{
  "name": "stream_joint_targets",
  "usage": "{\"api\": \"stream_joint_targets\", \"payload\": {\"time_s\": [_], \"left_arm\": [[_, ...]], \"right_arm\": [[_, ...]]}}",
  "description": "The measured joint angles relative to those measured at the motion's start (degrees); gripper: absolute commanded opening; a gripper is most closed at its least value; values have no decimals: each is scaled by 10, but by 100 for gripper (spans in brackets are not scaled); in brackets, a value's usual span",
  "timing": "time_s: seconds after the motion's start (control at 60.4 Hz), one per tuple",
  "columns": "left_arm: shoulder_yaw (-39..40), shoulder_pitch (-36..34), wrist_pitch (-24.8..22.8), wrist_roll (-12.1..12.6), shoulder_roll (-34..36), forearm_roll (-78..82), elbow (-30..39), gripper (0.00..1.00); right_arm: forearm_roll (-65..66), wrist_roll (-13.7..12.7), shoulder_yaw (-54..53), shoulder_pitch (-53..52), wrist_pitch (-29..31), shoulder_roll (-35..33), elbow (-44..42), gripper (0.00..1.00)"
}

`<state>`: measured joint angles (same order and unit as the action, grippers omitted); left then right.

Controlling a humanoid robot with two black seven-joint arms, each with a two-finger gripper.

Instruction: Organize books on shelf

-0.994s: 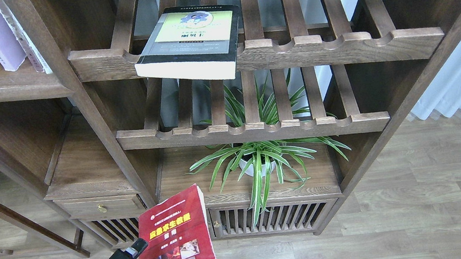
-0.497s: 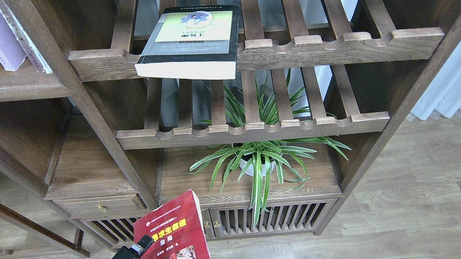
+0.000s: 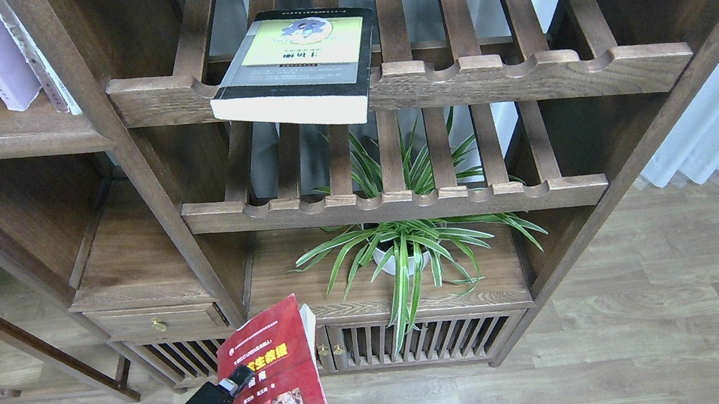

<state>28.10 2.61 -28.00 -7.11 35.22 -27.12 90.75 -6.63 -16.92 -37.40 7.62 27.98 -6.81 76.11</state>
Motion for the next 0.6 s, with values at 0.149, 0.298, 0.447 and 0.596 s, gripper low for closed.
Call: {"api": "stream_joint_targets", "payload": {"time_s": [0.149,0.298,0.447,0.596], "left_arm": [[2,0,0,1,11,1,-3,16],[3,1,0,0,22,1,-3,8],[3,-1,-1,1,27,6,-3,8],[3,-6,-1,2,33,13,-2,8]], "right_arm": [[-1,0,0,-2,0,-3,0,3],[-3,1,-4,-3,0,-6,-1,3],[-4,0,-12,-5,0,-10,-1,3],[-7,0,-15,-5,0,-13,-1,3]]}}
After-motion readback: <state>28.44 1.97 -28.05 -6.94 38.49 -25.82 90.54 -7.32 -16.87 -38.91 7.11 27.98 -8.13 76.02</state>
